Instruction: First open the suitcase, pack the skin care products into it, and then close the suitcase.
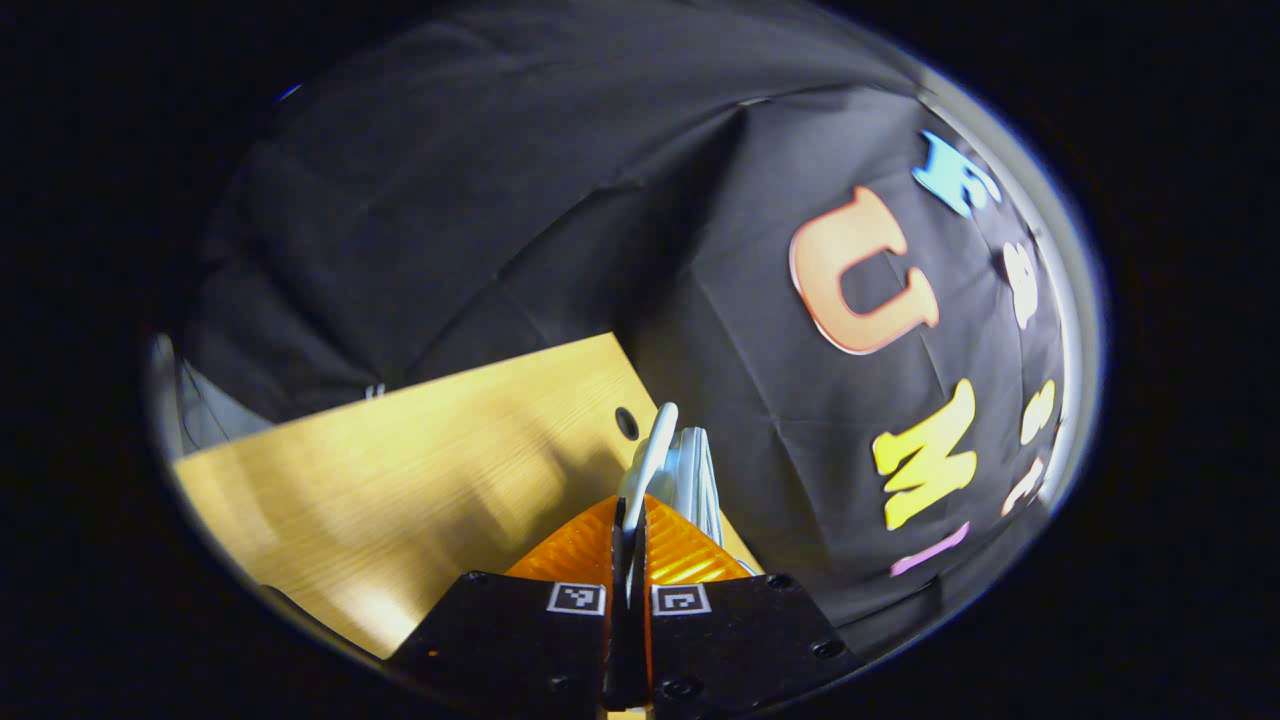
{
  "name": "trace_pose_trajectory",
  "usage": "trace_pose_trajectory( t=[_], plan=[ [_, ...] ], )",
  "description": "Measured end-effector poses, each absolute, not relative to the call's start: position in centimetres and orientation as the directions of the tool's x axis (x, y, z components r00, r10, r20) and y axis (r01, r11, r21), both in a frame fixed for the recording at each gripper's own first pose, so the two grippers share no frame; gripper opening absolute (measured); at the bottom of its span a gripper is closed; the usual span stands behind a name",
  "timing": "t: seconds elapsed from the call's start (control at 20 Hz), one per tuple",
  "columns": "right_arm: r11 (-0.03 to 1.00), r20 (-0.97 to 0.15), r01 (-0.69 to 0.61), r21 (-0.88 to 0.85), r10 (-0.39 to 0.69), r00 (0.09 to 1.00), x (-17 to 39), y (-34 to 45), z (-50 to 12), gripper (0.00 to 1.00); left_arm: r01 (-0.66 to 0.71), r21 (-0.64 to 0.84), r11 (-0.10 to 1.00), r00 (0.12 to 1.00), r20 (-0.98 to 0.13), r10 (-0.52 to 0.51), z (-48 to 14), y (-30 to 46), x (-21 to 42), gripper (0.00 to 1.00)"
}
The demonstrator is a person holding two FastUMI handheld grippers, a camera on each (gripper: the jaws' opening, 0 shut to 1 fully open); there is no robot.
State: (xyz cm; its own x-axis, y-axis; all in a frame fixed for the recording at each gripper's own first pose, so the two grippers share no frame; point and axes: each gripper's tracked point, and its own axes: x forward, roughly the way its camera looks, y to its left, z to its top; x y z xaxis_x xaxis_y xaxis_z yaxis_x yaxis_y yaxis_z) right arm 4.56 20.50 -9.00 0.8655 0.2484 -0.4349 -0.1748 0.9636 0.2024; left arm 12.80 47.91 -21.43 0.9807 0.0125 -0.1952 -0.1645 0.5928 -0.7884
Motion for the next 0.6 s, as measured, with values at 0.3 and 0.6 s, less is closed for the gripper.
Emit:
trace_pose_trajectory(
  t=[0.3, 0.6],
  plan=[
    [0.938, -0.420, -0.166, 0.303, 0.288, 0.861, 5.2, 16.2, -8.3, 0.78, -0.165, -0.485, 0.859, 0.981, -0.170, 0.092, -12.0, 42.1, 12.6, 0.03],
    [0.935, -0.392, -0.197, 0.295, 0.306, 0.867, 5.5, 11.5, -8.6, 0.78, -0.149, -0.097, 0.984, 0.984, -0.116, 0.137, -6.6, 32.1, 12.8, 0.03]
  ],
)
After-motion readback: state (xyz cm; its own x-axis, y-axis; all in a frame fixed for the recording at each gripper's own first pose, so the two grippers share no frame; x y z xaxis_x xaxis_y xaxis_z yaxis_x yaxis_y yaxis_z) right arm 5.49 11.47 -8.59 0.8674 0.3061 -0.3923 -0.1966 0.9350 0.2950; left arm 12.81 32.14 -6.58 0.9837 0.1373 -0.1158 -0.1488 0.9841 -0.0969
